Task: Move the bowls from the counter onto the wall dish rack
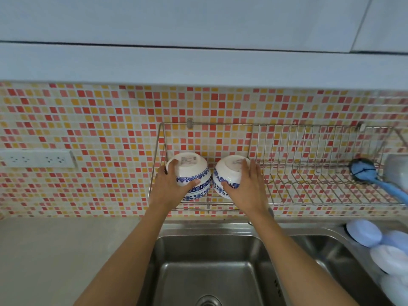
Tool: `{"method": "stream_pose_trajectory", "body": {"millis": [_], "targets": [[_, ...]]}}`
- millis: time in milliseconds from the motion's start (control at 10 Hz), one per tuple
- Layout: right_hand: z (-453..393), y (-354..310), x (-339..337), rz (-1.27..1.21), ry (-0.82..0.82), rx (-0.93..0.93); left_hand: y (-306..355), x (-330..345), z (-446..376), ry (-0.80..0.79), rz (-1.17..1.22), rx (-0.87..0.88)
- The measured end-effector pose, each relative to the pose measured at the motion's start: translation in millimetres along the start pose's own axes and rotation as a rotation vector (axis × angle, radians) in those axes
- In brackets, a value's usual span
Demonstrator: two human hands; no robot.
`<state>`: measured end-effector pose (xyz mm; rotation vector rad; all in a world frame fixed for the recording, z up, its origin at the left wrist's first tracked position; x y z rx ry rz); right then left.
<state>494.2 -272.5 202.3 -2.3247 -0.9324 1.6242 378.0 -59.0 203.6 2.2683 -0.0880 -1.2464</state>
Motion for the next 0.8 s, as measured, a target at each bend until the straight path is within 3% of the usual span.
{"method": "stream_pose_trajectory", "body": {"millis": [100, 200, 300, 400, 500, 700, 800], "targets": [[1, 0, 2, 0.023, -0.013, 0.000, 2, 0, 1, 0.034, -0.109, 0.059], [3, -1, 0, 0.065, -0.022, 0.002, 13, -2, 6, 0.102, -0.188, 0.227], [17, -4, -4, 0.092, 0.056, -0.014, 19, 5, 22, 0.077, -0.320, 0.360], [46, -4, -3, 0.136, 0.142, -0.060, 15, 10, 45, 0.074, -0.372, 0.333], [72, 0, 4, 0.174, 0.124, -0.070, 9, 13, 66, 0.035, -0.407, 0.322], [91, 2, -3, 0.254, -0.149, -0.098, 3, 13, 96, -0.177, -0.471, 0.270], [91, -6, -26, 0.212, -0.262, -0.082, 7, 0, 85, -0.299, -0.388, 0.285]]}}
Point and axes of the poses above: each hand's wrist, its own z-axis away from the middle knuckle, its own x-axis out of the palm, y = z × x, the point moved 6 cm from there along -z, towards the middle knuckle, and after that the axes turned 9 degrees about x, right-handed, at the moved point
